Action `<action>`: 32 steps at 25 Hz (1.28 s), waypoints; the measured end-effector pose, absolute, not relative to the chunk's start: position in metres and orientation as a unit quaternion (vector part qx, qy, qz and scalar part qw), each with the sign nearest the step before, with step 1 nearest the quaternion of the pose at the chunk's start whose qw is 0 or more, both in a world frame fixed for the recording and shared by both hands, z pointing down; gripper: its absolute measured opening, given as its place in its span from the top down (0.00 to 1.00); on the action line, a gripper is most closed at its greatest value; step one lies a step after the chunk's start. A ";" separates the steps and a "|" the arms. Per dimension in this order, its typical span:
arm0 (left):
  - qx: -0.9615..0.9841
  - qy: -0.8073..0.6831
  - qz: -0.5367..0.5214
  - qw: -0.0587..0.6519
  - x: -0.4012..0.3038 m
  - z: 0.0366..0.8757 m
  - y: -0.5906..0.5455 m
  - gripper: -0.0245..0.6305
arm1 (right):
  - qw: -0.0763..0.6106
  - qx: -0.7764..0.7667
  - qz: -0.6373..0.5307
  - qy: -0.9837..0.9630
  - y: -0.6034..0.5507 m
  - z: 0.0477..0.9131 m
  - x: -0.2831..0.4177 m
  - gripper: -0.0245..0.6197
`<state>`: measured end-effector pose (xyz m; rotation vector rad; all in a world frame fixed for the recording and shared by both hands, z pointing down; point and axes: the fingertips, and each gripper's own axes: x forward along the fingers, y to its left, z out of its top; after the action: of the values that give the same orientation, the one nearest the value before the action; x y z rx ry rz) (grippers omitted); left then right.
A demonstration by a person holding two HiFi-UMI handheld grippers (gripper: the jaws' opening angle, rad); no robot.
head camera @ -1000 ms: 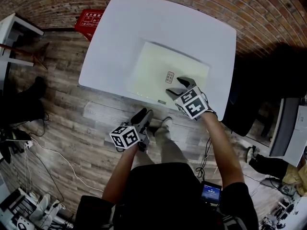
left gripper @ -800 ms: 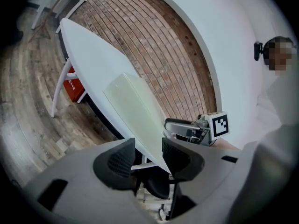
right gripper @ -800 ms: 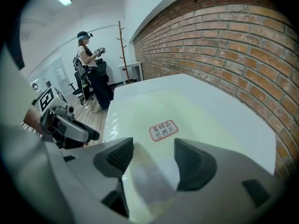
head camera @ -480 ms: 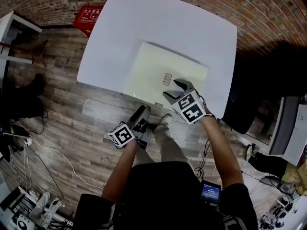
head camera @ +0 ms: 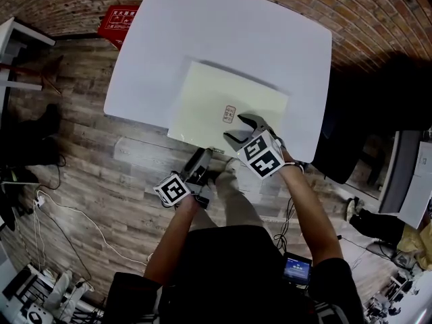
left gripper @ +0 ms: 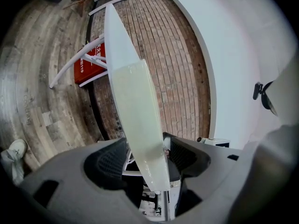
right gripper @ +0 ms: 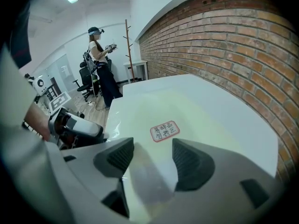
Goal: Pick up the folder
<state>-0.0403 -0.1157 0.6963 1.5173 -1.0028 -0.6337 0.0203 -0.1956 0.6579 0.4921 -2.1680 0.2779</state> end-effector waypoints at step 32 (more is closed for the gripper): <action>0.625 -0.398 -0.325 0.588 -0.041 0.698 -0.126 0.50 | 0.431 0.163 0.093 -0.883 -0.151 0.655 -0.001 0.57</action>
<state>-0.0405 -0.1265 0.6977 1.4564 -0.9270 -0.7568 -0.0008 -0.1506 0.6552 0.4074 -2.2016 0.2315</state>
